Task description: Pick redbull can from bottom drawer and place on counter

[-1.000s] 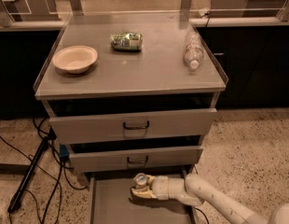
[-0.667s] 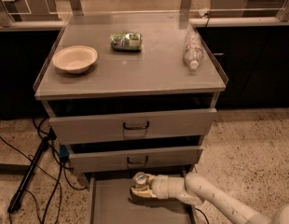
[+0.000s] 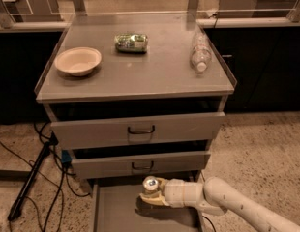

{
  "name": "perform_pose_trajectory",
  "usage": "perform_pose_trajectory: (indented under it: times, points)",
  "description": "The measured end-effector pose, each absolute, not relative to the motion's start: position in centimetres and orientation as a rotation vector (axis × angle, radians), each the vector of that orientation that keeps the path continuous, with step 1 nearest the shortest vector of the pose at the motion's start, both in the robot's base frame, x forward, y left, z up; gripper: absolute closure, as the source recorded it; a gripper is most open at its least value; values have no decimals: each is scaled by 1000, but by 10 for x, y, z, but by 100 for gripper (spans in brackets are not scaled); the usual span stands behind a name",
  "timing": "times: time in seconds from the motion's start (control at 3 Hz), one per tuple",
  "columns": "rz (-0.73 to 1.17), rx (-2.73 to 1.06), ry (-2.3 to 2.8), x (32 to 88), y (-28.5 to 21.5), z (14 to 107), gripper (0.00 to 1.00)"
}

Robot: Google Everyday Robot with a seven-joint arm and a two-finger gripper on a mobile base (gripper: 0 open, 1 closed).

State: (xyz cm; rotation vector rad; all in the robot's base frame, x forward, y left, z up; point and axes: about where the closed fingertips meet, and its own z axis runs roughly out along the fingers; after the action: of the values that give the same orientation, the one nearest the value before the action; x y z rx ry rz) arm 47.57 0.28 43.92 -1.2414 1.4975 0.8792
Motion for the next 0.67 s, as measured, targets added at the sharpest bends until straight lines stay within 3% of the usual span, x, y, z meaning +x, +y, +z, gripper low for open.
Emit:
perform_pose_trajectory:
  times: [0.67]
  points:
    - [859, -1235, 1517, 485, 2, 459, 100]
